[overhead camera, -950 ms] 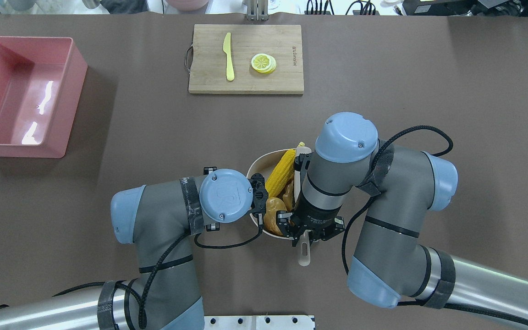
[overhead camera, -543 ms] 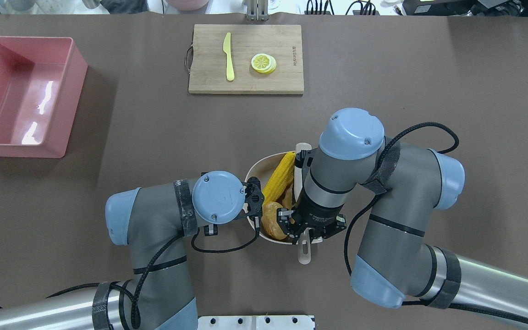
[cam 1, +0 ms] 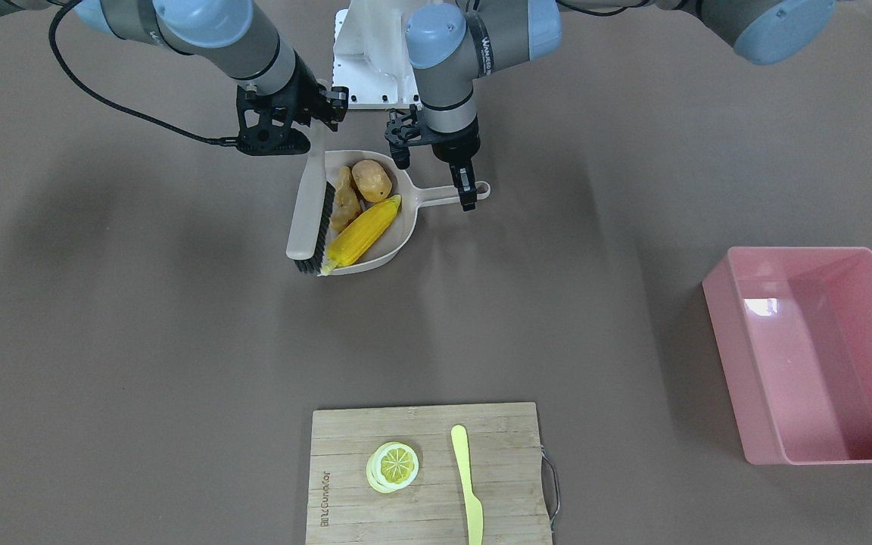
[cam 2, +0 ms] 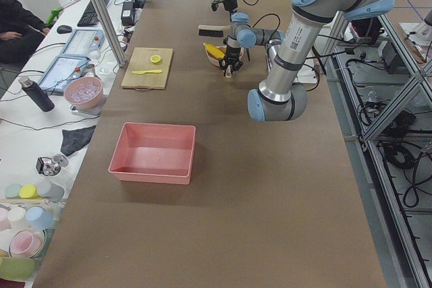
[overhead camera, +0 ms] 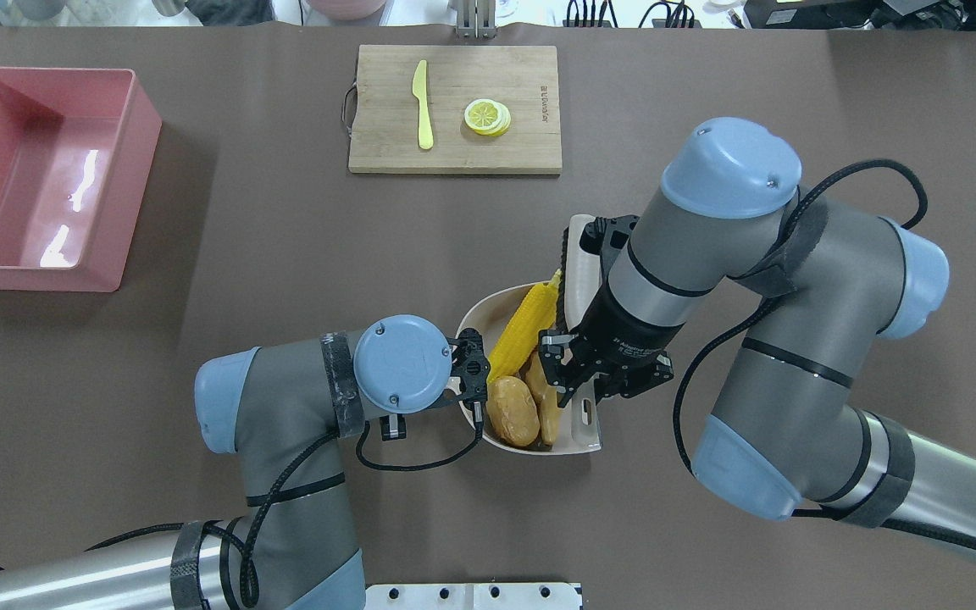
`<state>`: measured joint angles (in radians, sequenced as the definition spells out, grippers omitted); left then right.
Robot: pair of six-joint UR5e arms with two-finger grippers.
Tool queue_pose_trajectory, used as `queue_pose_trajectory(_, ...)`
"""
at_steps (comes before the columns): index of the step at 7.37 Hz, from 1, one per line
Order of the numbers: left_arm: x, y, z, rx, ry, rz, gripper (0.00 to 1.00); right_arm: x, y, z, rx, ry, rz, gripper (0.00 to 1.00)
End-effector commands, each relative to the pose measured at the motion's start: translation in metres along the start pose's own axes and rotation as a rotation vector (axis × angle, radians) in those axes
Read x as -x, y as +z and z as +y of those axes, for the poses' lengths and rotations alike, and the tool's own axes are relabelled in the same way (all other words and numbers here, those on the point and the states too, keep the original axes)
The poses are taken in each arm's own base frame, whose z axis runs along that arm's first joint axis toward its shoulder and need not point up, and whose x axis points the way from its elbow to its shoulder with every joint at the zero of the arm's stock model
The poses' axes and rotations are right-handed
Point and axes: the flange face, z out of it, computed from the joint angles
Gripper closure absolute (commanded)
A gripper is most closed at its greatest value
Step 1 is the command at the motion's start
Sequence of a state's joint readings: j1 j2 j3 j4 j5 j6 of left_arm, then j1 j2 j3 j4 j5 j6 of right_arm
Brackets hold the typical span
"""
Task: Sweep and dump trash into bin
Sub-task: 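Raise the brush away while the left gripper lifts the dustpan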
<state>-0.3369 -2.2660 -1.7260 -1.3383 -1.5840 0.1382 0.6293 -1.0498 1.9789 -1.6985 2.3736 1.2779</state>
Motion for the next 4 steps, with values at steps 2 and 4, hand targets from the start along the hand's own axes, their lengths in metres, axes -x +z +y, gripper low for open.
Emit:
queue_pose_trajectory(2, 0.016, -0.007, 0.003, -0.011, -0.020, -0.013, 1.00, -0.036, -0.053, -0.030, -0.048, 0.008, 0.014, 1.00)
queue_pose_trajectory(4, 0.043, -0.024, 0.013, -0.041, -0.058, 0.030, 1.00, -0.062, -0.074, -0.027, -0.044, -0.019, 0.120, 1.00)
